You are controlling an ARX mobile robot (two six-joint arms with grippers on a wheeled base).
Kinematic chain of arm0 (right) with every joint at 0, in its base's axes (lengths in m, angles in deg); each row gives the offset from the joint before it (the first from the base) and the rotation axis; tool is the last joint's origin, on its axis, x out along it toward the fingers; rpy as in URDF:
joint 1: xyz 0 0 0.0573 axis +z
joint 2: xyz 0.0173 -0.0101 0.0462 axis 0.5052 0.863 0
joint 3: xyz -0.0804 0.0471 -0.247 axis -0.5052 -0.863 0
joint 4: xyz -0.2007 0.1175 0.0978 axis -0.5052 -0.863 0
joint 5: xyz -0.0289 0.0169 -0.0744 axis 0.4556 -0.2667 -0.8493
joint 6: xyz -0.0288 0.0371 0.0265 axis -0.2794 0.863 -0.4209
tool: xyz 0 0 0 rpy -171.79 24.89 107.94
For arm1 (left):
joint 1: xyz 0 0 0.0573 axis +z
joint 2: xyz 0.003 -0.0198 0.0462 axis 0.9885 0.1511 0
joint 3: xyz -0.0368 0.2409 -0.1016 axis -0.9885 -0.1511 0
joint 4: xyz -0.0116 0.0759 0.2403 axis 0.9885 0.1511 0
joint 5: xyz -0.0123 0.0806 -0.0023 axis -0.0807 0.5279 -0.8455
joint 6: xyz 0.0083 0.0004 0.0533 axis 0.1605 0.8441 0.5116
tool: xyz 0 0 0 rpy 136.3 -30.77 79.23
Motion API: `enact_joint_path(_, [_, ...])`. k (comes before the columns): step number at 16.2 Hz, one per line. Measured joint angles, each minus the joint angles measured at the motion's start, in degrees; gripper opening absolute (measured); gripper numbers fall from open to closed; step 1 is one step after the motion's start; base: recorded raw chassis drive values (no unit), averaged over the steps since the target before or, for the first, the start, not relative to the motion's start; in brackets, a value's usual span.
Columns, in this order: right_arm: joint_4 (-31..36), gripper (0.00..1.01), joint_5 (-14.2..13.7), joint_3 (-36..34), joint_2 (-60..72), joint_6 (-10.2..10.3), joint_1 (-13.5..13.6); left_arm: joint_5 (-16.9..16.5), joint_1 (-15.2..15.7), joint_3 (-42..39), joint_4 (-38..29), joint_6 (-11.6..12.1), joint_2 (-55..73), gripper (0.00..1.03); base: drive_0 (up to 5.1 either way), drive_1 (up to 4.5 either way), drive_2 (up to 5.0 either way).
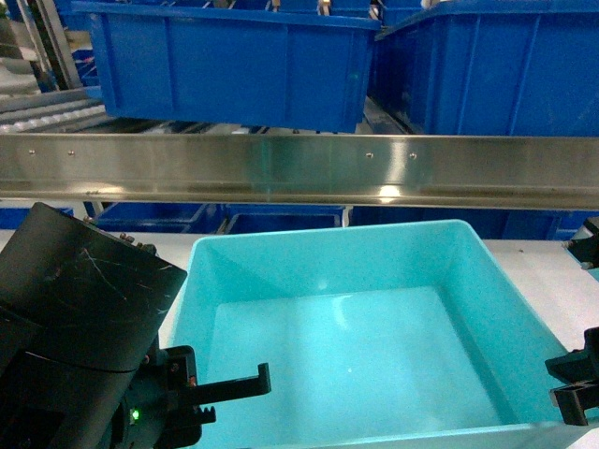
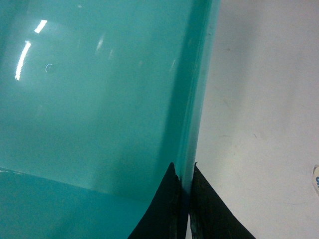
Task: Organize blue bins on left shelf correctly
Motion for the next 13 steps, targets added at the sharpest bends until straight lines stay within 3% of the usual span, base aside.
enact_joint_path(5, [0.02, 0.02, -0.04, 0.0, -0.09, 0.66, 0.0, 0.33, 0.31, 0.0, 0.04, 0.9, -0.92, 0.02, 0.0, 0.0, 0.0])
enact_joint_path(10, [-3.02, 0.02, 0.63, 0.5, -5.33, 1.68, 0.0, 2.19, 0.72, 0.48, 1.55, 5.9, -7.41, 0.02, 0.0, 0.0, 0.0])
enact_joint_path(13, [-5.57, 0.02, 1.25, 2.03, -8.63, 1.77, 0.0, 2.75, 0.74, 1.09, 2.95, 7.76, -11.39, 0.02, 0.0, 0.0, 0.0])
